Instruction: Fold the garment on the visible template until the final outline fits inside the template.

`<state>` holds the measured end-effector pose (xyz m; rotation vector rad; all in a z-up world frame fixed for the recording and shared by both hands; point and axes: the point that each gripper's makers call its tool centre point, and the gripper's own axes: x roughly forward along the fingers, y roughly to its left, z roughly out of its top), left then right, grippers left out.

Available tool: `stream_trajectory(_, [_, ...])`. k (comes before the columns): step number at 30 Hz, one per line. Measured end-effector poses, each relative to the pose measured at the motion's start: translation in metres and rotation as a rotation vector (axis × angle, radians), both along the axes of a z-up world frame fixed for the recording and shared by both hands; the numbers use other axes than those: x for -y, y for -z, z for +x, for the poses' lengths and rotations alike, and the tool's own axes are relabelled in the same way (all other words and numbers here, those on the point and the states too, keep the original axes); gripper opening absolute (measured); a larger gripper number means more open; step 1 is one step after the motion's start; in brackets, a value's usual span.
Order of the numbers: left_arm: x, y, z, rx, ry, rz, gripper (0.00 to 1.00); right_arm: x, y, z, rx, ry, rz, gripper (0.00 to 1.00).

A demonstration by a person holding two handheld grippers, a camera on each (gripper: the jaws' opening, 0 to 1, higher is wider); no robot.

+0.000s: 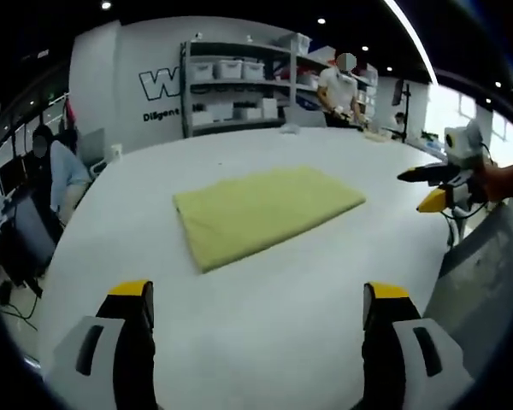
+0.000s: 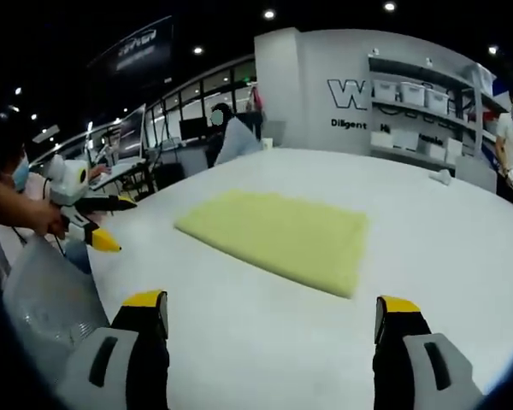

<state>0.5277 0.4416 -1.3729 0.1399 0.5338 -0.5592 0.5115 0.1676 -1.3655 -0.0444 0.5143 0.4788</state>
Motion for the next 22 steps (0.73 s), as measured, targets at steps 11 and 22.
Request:
stream_trajectory(11, [0.0007,-0.0018,-0.0016,0.008,0.003,0.005,0.99,-0.0012,0.0004,-0.0014,0.002,-0.003,0.009,0.99])
stream_trajectory(22, [-0.001,-0.0024,-0.0012,0.011,-0.01,-0.003,0.99,-0.0001,-0.0036,0.0021,0.015,0.011,0.015,0.98])
